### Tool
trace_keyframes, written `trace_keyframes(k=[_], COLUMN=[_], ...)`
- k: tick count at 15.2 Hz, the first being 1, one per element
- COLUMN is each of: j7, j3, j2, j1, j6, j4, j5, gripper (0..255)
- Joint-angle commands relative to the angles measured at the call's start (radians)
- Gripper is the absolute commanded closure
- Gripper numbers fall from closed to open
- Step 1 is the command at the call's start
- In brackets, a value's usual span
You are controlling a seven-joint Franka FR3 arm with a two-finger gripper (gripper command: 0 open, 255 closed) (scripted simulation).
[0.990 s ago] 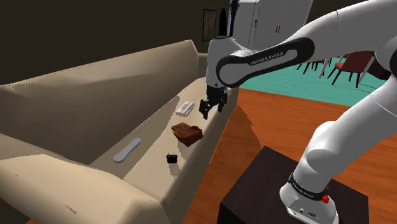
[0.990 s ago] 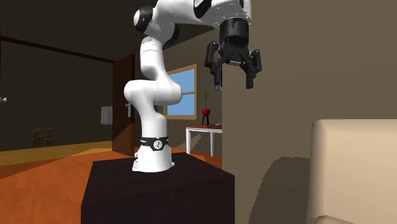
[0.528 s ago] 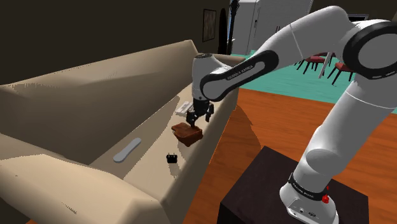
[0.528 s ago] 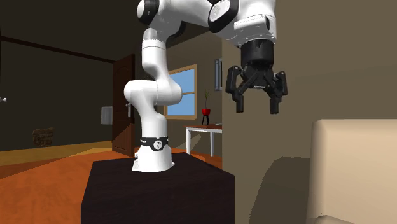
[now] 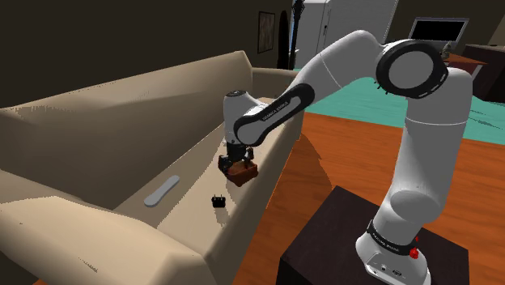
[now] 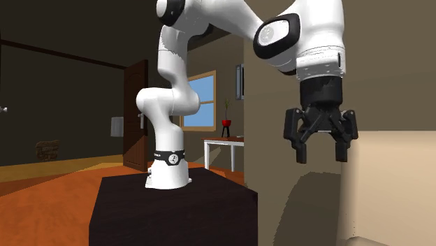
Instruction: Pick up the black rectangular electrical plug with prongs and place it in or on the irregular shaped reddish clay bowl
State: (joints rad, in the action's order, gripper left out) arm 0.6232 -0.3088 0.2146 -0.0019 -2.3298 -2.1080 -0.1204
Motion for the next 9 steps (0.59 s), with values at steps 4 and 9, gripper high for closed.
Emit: trace_keyframes(k=[4,9], j7=[0.075,0.123], j3=[0.022,0.048], j2=[0.203,0.404], j1=[0.040,0.088], j6=[-0.040,-0.044], j4=[0.147,0.334], j5=[-0.054,-0.081], gripper=[0,0])
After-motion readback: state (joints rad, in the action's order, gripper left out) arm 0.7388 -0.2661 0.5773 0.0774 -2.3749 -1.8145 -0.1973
